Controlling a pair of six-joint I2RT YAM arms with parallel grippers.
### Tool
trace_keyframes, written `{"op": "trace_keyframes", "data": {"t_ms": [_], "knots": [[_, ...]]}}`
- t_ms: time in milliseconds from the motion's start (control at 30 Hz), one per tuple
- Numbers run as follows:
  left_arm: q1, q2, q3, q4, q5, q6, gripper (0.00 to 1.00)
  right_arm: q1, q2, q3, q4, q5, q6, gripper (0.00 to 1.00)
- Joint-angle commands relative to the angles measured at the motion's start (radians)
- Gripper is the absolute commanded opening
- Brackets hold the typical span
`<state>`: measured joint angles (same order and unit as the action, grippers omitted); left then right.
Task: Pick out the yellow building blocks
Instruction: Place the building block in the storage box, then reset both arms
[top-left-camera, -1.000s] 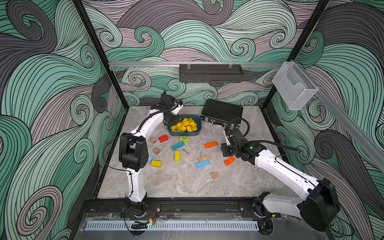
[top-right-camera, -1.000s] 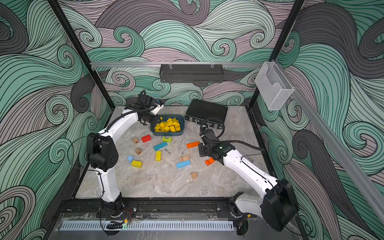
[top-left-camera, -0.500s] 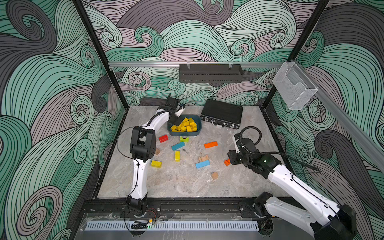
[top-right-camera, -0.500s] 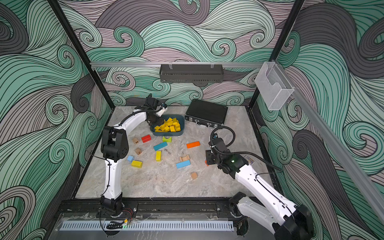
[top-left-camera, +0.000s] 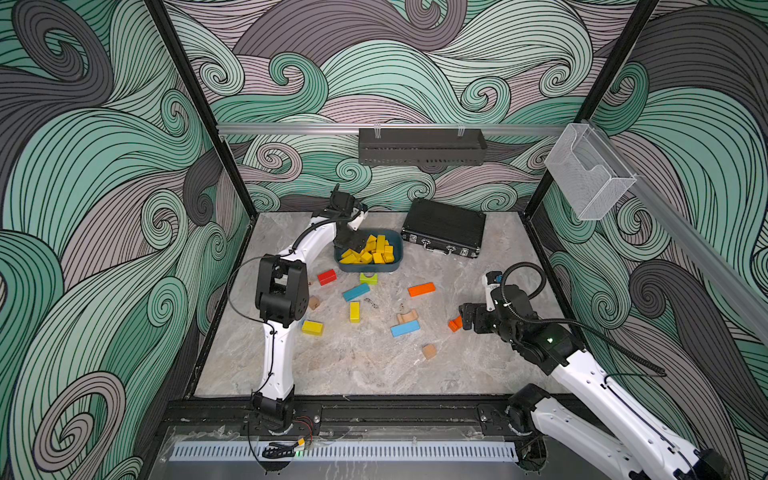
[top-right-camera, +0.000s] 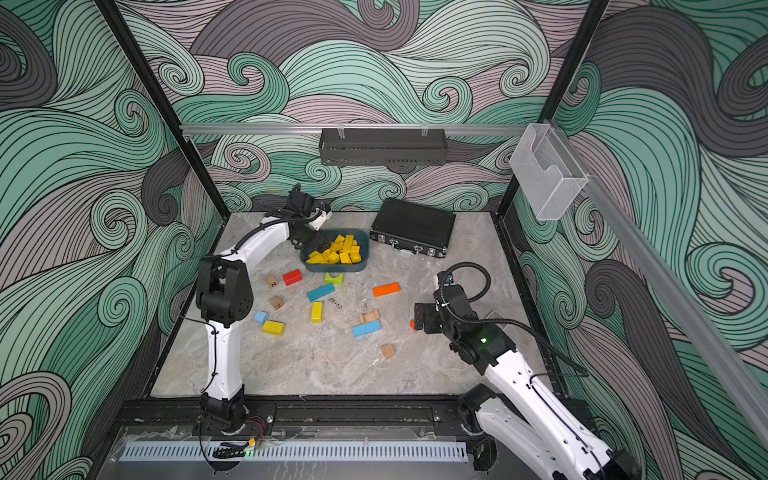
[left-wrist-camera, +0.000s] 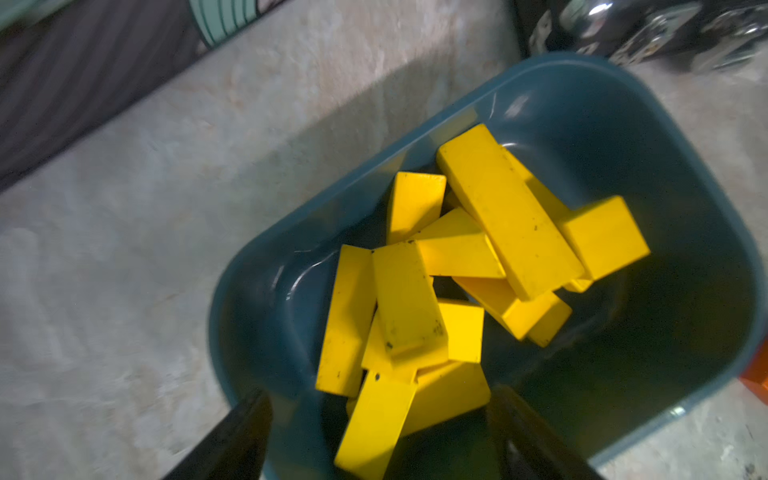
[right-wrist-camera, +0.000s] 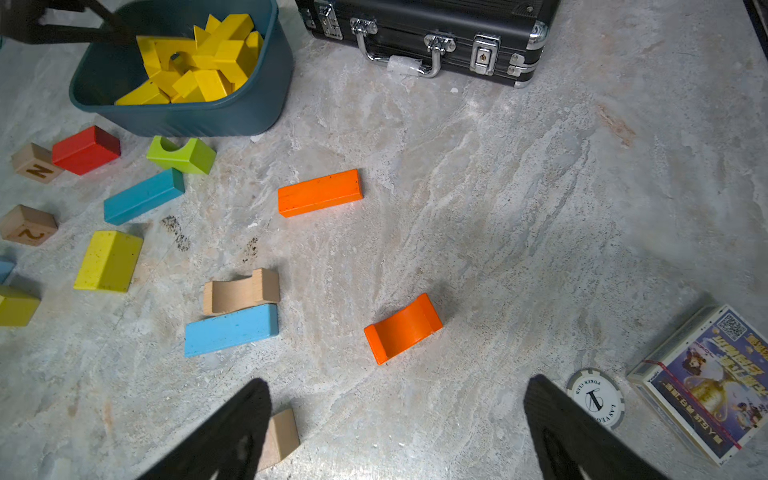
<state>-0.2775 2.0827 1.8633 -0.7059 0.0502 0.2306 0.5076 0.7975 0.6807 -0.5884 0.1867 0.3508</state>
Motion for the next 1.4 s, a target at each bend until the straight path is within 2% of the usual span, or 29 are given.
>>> {"op": "trace_keyframes", "data": {"t_ms": [0, 100, 167, 267, 333, 400, 467, 600, 667, 833, 900, 967, 1033, 1100, 1267, 1333, 1367], "knots": [[0.04, -0.274, -0.109, 0.034, -0.035, -0.101, 0.96, -0.02, 0.005, -0.011, 0.041, 0.024, -0.01, 1.0], [0.119, -0.463, -0.315, 0.086, 0.025, -0.186, 0.98, -0.03, -0.003, -0.023, 0.105, 0.016, -0.039, 1.0], [0.171, -0.598, -0.521, 0.192, 0.063, -0.239, 0.99, -0.038, -0.01, -0.031, 0.155, 0.02, -0.055, 1.0], [0.226, -0.827, -0.896, 0.465, 0.047, -0.261, 0.99, -0.055, -0.003, -0.062, 0.257, 0.047, -0.11, 1.0], [0.245, -0.948, -1.143, 0.69, 0.021, -0.232, 0.99, -0.067, 0.011, -0.089, 0.325, 0.083, -0.163, 1.0], [0.247, -1.015, -1.32, 0.884, 0.009, -0.177, 0.99, -0.087, 0.029, -0.089, 0.35, 0.1, -0.201, 1.0], [0.248, -1.016, -1.418, 1.017, 0.005, -0.155, 0.99, -0.119, 0.05, -0.101, 0.399, 0.114, -0.236, 1.0], [0.256, -0.859, -1.438, 1.151, 0.041, -0.103, 0.99, -0.21, 0.073, -0.149, 0.504, 0.118, -0.295, 1.0], [0.258, -0.781, -1.46, 1.275, 0.051, -0.073, 0.99, -0.248, 0.061, -0.185, 0.56, 0.129, -0.315, 1.0], [0.296, -0.638, -1.429, 1.378, 0.026, -0.153, 0.99, -0.341, 0.054, -0.329, 0.852, 0.136, -0.319, 0.99], [0.339, -0.592, -1.423, 1.397, 0.06, -0.195, 0.99, -0.394, 0.128, -0.389, 1.046, 0.123, -0.305, 1.0], [0.353, -0.551, -1.435, 1.469, 0.063, -0.203, 0.99, -0.434, 0.233, -0.38, 1.117, 0.087, -0.32, 1.0], [0.354, -0.57, -1.41, 1.387, 0.059, -0.213, 0.99, -0.456, 0.353, -0.371, 1.203, 0.072, -0.349, 0.99], [0.355, -0.554, -1.415, 1.422, 0.043, -0.22, 0.99, -0.489, 0.482, -0.368, 1.34, 0.029, -0.341, 1.0], [0.356, -0.563, -1.403, 1.387, 0.041, -0.226, 0.99, -0.503, 0.655, -0.295, 1.394, -0.082, -0.327, 1.0], [0.355, -0.563, -1.403, 1.384, 0.04, -0.225, 0.99, -0.501, 0.78, -0.331, 1.618, -0.109, -0.343, 0.99], [0.356, -0.561, -1.404, 1.389, 0.04, -0.226, 0.99, -0.501, 0.76, -0.313, 1.546, -0.122, -0.345, 1.0]]}}
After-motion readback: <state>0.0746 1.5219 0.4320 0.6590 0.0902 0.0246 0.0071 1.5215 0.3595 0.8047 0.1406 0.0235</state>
